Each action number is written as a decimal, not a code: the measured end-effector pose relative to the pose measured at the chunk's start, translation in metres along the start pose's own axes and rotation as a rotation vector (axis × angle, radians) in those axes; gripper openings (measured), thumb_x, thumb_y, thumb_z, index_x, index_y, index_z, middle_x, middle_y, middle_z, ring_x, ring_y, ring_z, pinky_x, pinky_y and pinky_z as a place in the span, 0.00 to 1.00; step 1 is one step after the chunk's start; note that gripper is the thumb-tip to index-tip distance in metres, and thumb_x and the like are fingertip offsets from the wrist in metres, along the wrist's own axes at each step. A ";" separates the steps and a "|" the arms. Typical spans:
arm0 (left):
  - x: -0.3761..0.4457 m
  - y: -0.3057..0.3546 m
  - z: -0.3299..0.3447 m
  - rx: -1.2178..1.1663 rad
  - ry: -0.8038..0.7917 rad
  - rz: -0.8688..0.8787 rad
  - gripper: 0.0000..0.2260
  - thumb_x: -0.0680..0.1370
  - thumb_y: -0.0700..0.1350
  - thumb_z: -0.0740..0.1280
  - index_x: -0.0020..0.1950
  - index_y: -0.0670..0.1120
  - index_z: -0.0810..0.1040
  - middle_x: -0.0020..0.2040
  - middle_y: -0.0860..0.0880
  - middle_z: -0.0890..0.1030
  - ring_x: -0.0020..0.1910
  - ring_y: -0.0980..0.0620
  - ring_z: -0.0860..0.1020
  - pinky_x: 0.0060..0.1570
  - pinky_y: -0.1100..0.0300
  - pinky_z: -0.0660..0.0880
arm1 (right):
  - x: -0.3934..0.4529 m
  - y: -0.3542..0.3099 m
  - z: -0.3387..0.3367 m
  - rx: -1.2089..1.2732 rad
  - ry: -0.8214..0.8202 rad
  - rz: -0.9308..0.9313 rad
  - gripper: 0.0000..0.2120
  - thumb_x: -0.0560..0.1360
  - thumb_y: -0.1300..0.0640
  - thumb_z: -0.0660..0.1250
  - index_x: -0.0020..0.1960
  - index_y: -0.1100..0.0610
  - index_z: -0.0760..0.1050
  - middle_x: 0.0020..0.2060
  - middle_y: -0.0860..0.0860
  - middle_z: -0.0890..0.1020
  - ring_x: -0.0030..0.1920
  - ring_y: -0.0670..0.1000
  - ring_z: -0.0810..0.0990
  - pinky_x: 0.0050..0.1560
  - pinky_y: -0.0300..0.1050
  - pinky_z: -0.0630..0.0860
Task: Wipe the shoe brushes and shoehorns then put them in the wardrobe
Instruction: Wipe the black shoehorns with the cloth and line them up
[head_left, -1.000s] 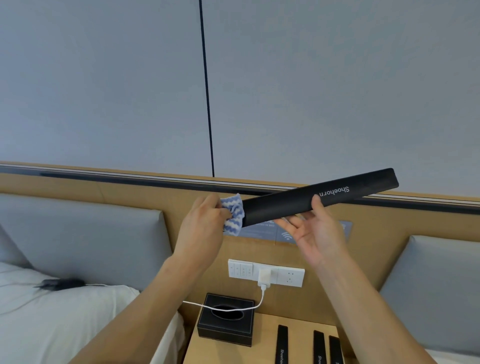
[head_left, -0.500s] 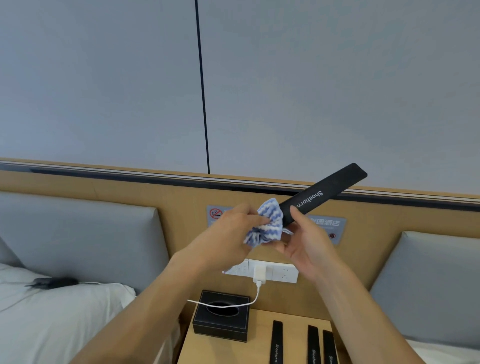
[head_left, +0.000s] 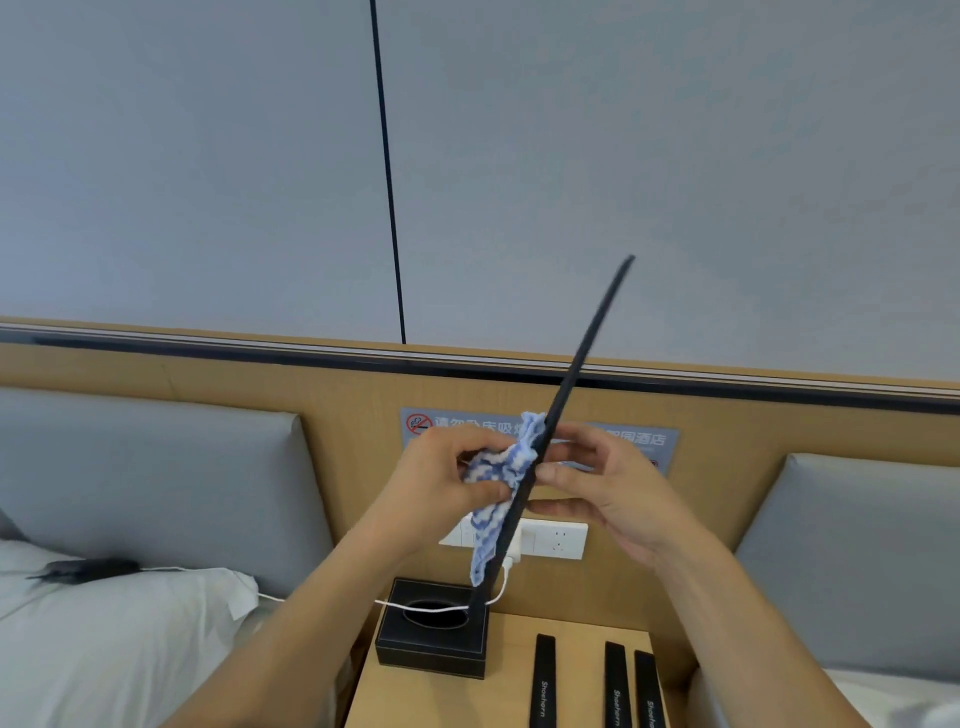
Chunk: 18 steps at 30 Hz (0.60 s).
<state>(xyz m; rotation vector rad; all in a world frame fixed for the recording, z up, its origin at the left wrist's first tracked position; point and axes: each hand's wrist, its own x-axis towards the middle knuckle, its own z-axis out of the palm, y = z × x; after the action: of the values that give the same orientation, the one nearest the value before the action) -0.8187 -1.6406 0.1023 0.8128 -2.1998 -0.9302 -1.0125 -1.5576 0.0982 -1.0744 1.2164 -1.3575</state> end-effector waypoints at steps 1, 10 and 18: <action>-0.001 -0.001 0.001 -0.040 0.007 -0.008 0.13 0.71 0.41 0.75 0.53 0.53 0.82 0.46 0.58 0.84 0.46 0.60 0.82 0.46 0.63 0.78 | 0.000 0.000 0.002 -0.045 0.028 -0.005 0.18 0.72 0.65 0.74 0.60 0.55 0.78 0.49 0.55 0.85 0.53 0.57 0.85 0.50 0.57 0.83; -0.009 -0.011 -0.001 -0.293 0.095 -0.128 0.10 0.72 0.38 0.74 0.51 0.50 0.84 0.46 0.54 0.85 0.46 0.55 0.84 0.47 0.60 0.81 | 0.001 0.001 0.010 -0.150 0.061 -0.017 0.11 0.74 0.61 0.73 0.55 0.61 0.79 0.48 0.60 0.84 0.48 0.58 0.86 0.45 0.49 0.84; -0.013 -0.017 -0.008 -0.176 0.311 -0.163 0.12 0.73 0.39 0.73 0.52 0.54 0.82 0.46 0.55 0.85 0.46 0.57 0.83 0.49 0.54 0.81 | 0.000 -0.002 0.007 -0.063 -0.019 0.014 0.10 0.79 0.63 0.67 0.59 0.57 0.76 0.51 0.54 0.87 0.52 0.54 0.85 0.47 0.47 0.82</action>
<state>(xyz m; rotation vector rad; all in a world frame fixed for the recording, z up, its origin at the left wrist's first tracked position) -0.7994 -1.6439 0.0901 0.9896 -1.7800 -0.9861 -1.0056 -1.5587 0.1015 -1.1180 1.2573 -1.3030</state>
